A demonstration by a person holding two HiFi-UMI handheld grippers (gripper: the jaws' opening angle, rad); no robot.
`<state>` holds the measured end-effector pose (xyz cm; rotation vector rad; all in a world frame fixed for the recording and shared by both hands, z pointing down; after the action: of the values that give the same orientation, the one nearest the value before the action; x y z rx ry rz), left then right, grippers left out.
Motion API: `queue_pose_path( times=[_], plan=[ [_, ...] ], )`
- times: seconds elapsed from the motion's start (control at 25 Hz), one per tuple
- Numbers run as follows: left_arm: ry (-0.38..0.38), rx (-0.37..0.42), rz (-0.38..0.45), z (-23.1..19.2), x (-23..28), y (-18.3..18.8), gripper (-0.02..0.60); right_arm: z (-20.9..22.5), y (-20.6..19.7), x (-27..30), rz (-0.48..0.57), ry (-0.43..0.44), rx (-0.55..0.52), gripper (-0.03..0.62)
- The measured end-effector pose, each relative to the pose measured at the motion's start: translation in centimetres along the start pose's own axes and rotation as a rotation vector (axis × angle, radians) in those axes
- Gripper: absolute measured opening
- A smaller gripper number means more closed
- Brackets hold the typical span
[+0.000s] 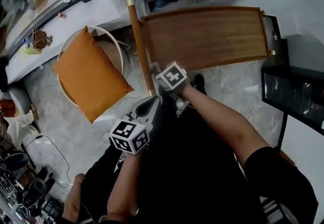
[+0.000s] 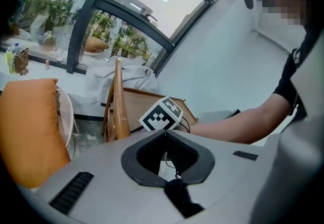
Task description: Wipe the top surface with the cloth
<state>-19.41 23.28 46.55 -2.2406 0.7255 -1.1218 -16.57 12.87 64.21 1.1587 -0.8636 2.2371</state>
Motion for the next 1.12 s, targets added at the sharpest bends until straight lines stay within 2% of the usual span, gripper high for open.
queue_pose_path(
  times=[0.12,0.2,0.28,0.4,0.48,0.6,0.88,1.12],
  plan=[
    [-0.015,0.003,-0.012,-0.6,-0.2,-0.4,0.014,-0.3,0.3,0.4,-0.016,-0.015,-0.024,0.037],
    [-0.033,0.008,-0.024,-0.5,0.2,-0.5,0.014,0.5,0.7,0.1,-0.013,-0.059,-0.037,0.037],
    [-0.054,0.020,-0.036,0.0,0.9,-0.3,0.014,2.2,0.5,-0.5,-0.016,-0.114,-0.009,0.037],
    [-0.074,0.034,-0.040,0.8,2.2,0.4,0.014,4.3,-0.4,-1.6,-0.013,-0.117,0.040,0.037],
    [-0.080,0.039,-0.038,1.4,3.2,1.0,0.014,5.7,-1.1,-2.8,-0.028,-0.133,0.031,0.038],
    [-0.089,0.048,-0.039,2.5,5.0,2.0,0.014,8.7,-2.3,-5.2,-0.039,-0.181,0.018,0.038],
    [-0.113,0.056,-0.044,5.8,10.5,3.7,0.014,16.8,-6.6,-11.3,-0.068,-0.230,0.097,0.038],
    [-0.151,0.052,-0.062,9.0,15.9,4.2,0.014,24.2,-9.5,-16.8,-0.029,-0.276,0.153,0.038]
  ],
)
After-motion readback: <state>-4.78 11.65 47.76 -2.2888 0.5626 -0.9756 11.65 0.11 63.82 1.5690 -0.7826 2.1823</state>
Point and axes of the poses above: the fingertips, and each gripper's own axes: x forward along the fingers, z to its right, y out of its top, the point moved 5 cm from there along -x, backward along the fingers, and after that the axes turned 7 degrees about x, right-handed, at the moved point
